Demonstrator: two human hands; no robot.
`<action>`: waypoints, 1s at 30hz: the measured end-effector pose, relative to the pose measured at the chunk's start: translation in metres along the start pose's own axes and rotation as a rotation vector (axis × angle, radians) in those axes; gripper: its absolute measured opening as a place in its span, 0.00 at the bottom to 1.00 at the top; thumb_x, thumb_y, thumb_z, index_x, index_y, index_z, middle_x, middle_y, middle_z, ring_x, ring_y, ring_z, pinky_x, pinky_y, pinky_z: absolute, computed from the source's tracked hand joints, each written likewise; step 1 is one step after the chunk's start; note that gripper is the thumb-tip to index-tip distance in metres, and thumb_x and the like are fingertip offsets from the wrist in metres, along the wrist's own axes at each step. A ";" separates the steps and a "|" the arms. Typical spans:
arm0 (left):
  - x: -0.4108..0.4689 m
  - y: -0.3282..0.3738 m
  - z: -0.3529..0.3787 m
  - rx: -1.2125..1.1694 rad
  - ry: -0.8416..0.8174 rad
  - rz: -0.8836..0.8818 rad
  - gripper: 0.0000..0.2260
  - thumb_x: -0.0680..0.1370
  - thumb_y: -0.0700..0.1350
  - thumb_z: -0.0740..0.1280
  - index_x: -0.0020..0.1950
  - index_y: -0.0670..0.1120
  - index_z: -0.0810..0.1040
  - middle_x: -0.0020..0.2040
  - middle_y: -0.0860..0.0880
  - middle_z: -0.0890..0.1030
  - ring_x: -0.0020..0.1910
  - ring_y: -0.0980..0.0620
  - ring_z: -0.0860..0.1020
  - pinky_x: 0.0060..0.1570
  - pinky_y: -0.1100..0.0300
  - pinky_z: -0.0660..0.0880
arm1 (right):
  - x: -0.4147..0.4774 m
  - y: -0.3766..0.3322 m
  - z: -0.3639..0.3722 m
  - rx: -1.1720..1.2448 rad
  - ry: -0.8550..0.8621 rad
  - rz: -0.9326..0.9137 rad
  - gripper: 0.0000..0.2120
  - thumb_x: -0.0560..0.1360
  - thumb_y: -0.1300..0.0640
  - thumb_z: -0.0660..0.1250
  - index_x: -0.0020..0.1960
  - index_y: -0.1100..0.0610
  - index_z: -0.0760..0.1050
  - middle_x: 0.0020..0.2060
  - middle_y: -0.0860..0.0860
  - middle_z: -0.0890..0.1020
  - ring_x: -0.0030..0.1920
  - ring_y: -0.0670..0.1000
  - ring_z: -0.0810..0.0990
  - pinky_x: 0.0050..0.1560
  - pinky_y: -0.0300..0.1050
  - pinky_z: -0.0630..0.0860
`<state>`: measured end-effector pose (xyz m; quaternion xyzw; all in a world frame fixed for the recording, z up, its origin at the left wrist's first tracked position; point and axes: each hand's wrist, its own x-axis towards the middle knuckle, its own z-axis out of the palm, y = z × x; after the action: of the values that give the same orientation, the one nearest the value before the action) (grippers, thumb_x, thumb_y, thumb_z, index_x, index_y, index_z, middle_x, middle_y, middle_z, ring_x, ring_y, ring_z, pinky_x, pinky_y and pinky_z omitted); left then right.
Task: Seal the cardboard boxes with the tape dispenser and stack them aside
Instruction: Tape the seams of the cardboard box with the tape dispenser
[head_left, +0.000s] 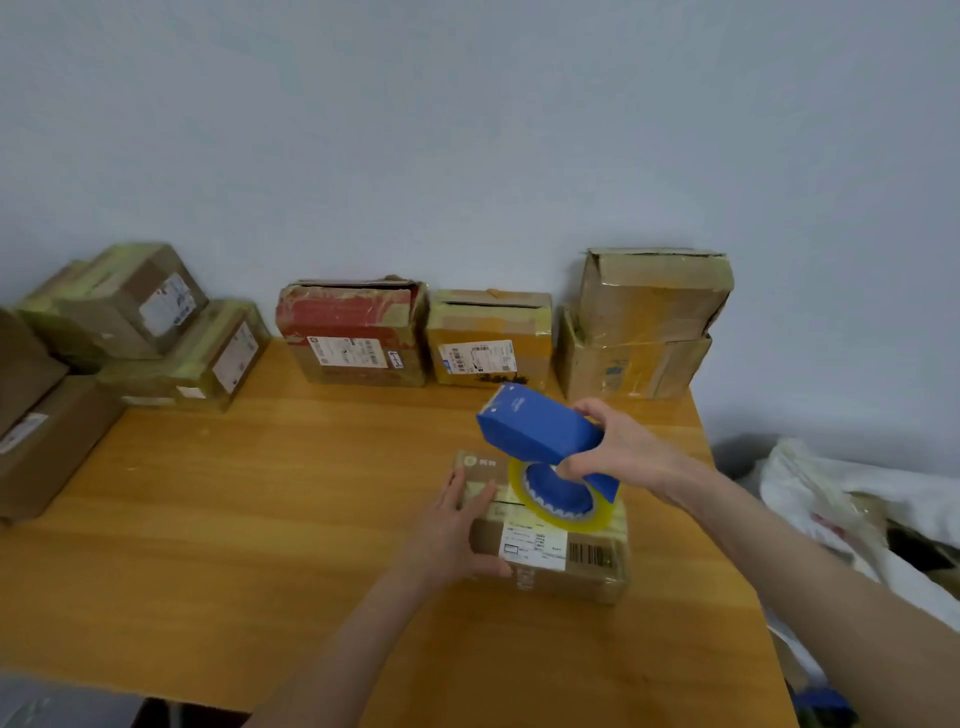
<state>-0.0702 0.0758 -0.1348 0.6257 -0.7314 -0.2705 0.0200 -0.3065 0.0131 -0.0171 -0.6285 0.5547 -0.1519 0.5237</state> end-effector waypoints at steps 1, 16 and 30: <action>-0.003 -0.005 -0.005 -0.115 0.033 -0.008 0.44 0.69 0.63 0.72 0.78 0.55 0.54 0.78 0.54 0.43 0.77 0.52 0.44 0.75 0.49 0.55 | 0.004 0.000 0.011 -0.030 -0.032 -0.017 0.35 0.59 0.52 0.77 0.62 0.47 0.67 0.52 0.48 0.78 0.47 0.47 0.81 0.41 0.38 0.77; 0.004 0.022 -0.060 -1.336 0.147 -0.483 0.17 0.75 0.58 0.68 0.50 0.44 0.79 0.44 0.48 0.82 0.42 0.53 0.80 0.38 0.61 0.77 | 0.013 0.019 0.026 -0.233 -0.108 -0.094 0.30 0.68 0.62 0.75 0.62 0.48 0.63 0.53 0.51 0.75 0.51 0.52 0.80 0.51 0.51 0.81; 0.008 0.003 -0.063 -1.072 0.348 -0.508 0.10 0.78 0.39 0.66 0.37 0.45 0.76 0.33 0.49 0.77 0.33 0.55 0.71 0.31 0.64 0.69 | 0.021 0.003 0.036 -0.425 -0.047 -0.196 0.34 0.54 0.34 0.68 0.58 0.34 0.65 0.48 0.38 0.75 0.47 0.44 0.78 0.46 0.44 0.80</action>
<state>-0.0508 0.0456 -0.0822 0.7183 -0.3078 -0.4906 0.3856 -0.2732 0.0135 -0.0427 -0.7787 0.4983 -0.0673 0.3752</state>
